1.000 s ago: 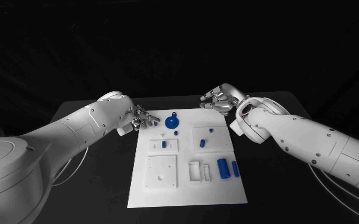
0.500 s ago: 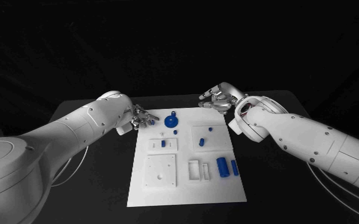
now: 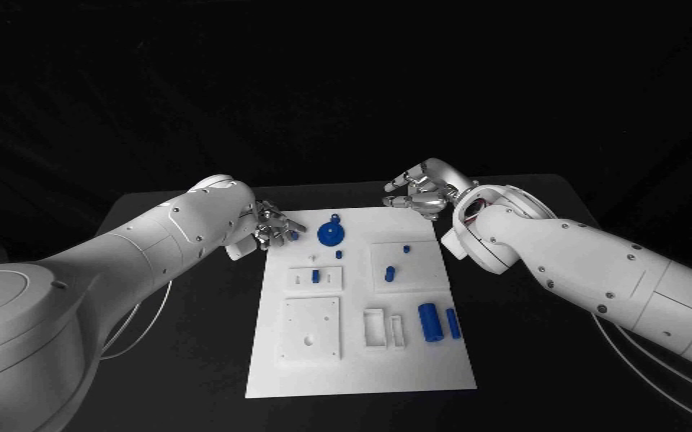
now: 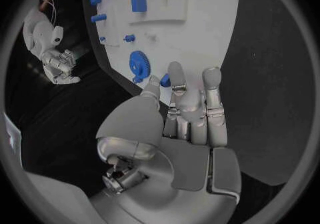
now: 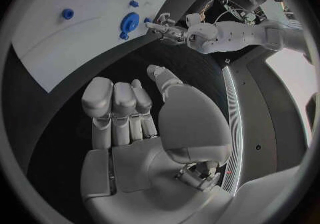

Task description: Assemble the parts on the task board

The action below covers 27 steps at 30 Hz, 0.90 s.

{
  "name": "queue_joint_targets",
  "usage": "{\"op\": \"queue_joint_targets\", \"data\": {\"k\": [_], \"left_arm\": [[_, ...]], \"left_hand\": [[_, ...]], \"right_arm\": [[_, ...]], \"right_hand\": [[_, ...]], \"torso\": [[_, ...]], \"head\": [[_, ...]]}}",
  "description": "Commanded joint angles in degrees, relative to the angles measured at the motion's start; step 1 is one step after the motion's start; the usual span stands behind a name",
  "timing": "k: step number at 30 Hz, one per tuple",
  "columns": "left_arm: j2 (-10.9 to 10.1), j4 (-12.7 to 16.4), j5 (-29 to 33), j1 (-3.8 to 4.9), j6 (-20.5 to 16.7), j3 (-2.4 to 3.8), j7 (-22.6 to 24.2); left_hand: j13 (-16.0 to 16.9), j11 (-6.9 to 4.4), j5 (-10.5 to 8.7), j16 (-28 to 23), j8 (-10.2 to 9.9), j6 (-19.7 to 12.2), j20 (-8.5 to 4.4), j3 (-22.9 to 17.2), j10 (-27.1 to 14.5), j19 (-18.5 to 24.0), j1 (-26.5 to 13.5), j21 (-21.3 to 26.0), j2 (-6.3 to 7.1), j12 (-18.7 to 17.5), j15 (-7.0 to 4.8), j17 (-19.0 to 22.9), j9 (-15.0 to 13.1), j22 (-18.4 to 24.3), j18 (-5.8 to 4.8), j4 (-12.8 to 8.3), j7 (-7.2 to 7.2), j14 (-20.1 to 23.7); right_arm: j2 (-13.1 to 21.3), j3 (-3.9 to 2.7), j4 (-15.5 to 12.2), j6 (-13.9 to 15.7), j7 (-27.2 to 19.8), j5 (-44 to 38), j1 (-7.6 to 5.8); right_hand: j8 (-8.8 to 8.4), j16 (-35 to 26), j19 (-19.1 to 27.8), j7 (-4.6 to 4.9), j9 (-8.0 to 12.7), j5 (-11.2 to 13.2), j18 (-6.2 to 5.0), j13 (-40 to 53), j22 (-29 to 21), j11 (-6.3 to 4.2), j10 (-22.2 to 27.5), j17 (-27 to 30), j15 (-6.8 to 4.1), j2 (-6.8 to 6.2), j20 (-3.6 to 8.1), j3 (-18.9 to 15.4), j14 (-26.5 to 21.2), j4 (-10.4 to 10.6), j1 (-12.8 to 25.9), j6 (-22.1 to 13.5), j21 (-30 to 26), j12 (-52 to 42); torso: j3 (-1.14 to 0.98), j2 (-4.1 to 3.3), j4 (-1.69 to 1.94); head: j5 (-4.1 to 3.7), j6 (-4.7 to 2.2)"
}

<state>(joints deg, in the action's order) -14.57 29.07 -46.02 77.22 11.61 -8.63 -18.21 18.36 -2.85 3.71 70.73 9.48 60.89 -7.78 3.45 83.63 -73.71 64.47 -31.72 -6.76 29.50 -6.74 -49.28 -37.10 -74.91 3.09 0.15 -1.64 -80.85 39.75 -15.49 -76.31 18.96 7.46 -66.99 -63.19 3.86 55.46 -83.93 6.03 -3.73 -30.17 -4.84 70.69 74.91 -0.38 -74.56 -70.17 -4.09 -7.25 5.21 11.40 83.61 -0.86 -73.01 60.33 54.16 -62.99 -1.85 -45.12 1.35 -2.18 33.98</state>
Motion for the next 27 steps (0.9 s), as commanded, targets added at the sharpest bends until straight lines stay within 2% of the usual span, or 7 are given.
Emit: {"op": "queue_joint_targets", "data": {"k": [1,5,9,12,22,23,27], "left_arm": [[0.18,0.07,0.69,-0.10,0.75,-0.01,0.73],[0.20,0.07,0.99,-0.10,0.81,-0.01,0.79],[0.23,0.09,1.25,-0.10,0.89,-0.01,0.85],[0.20,0.16,1.43,-0.10,0.95,0.00,0.86],[0.00,0.67,2.15,-0.09,0.78,0.00,0.90],[-0.01,0.76,2.21,-0.09,0.80,0.00,0.92],[-0.11,1.14,2.83,-0.09,1.12,0.00,0.95]], "left_hand": [[-0.07,0.16,0.44,-0.02,-0.11,0.24,0.18,-0.28,0.11,0.26,1.17,0.01,-0.51,-0.22,0.16,-0.10,-0.08,-0.97,-0.34,-0.64,-0.04,0.09],[-0.08,0.11,1.23,0.02,-0.15,0.24,0.15,-0.73,0.17,0.30,2.53,0.03,-1.54,-0.23,0.12,-0.16,-0.02,-0.96,-0.38,-1.44,0.08,0.07],[-0.11,0.08,3.38,0.09,-0.24,0.26,0.16,-1.17,0.22,0.32,3.96,0.01,-2.42,-0.28,0.13,-0.26,0.12,-0.98,-0.39,-2.42,0.21,0.04],[-0.13,0.01,3.58,0.19,0.06,0.59,0.17,-1.10,0.32,0.32,4.31,-0.01,-2.65,-0.30,0.11,-0.41,-0.14,-0.99,-0.38,-2.76,0.37,0.01],[-0.32,-0.39,4.97,0.97,4.41,0.31,-0.01,-1.50,1.16,0.37,5.57,-0.14,-3.68,-0.65,-0.13,-1.62,-7.74,-0.99,-0.60,-4.63,1.41,-0.21],[-0.33,-0.41,5.62,1.05,4.80,0.38,-0.02,-1.69,1.27,0.40,5.70,-0.13,-3.80,-0.66,-0.14,-1.75,-8.45,-0.97,-0.62,-4.83,1.50,-0.26],[-0.48,-0.53,13.98,1.36,6.78,0.10,-0.13,-3.41,1.68,0.30,5.99,-0.23,-3.94,-0.91,-0.26,-2.20,-12.60,-1.00,-0.68,-6.38,1.71,-0.38]], "right_arm": [[-0.07,-0.04,0.01,-0.79,-0.15,-0.08,-0.01],[-0.13,-0.04,0.07,-0.88,-0.13,-0.08,-0.01],[-0.21,-0.04,0.15,-1.03,-0.09,-0.08,-0.01],[-0.23,-0.04,0.20,-1.10,-0.08,-0.08,-0.01],[-0.21,-0.04,0.22,-1.05,-0.10,-0.08,-0.01],[-0.20,-0.04,0.22,-1.05,-0.10,-0.08,-0.01],[-0.18,-0.04,0.19,-1.09,-0.06,-0.08,-0.01]], "right_hand": [[-0.31,0.07,-3.86,0.00,0.08,-0.03,-0.77,0.05,6.04,0.19,0.08,-0.06,0.07,-0.14,-0.14,0.11,0.36,0.33,0.32,-0.18,0.36,-0.32],[-0.31,0.07,-3.86,0.00,0.08,-0.03,-0.77,0.05,6.04,0.19,0.08,-0.06,0.07,-0.14,-0.14,0.11,0.36,0.33,0.32,-0.18,0.36,-0.32],[-0.31,0.07,-3.86,0.00,0.08,-0.03,-0.77,0.05,6.04,0.19,0.08,-0.06,0.07,-0.14,-0.14,0.11,0.36,0.33,0.32,-0.18,0.36,-0.32],[-0.30,0.10,-3.86,-0.01,0.08,0.01,-0.76,0.09,6.03,0.18,0.05,-0.09,0.07,-0.10,-0.14,0.13,0.38,0.46,0.38,-0.14,0.45,-0.35],[-0.31,0.08,-3.86,-0.02,0.08,0.00,-0.77,0.10,6.02,0.18,0.05,-0.08,0.07,0.01,-0.14,0.17,0.38,0.58,0.46,-0.12,0.43,-0.36],[-0.31,0.08,-3.86,-0.02,0.08,0.00,-0.77,0.10,6.02,0.18,0.05,-0.08,0.07,0.01,-0.14,0.17,0.38,0.58,0.46,-0.12,0.43,-0.36],[-0.31,0.08,-3.86,-0.02,0.08,0.00,-0.77,0.10,6.02,0.18,0.05,-0.08,0.07,0.01,-0.14,0.17,0.38,0.58,0.46,-0.12,0.43,-0.36]], "torso": [[-0.01,0.01,0.02],[0.02,-0.01,0.01],[0.03,-0.01,0.01],[-0.01,-0.01,0.03],[-0.02,0.04,0.10],[0.00,0.02,0.12],[0.04,0.08,0.15]], "head": [[0.03,-0.04],[0.07,-0.01],[0.07,0.03],[0.09,0.10],[0.09,0.18],[0.16,0.15],[0.25,0.17]]}}
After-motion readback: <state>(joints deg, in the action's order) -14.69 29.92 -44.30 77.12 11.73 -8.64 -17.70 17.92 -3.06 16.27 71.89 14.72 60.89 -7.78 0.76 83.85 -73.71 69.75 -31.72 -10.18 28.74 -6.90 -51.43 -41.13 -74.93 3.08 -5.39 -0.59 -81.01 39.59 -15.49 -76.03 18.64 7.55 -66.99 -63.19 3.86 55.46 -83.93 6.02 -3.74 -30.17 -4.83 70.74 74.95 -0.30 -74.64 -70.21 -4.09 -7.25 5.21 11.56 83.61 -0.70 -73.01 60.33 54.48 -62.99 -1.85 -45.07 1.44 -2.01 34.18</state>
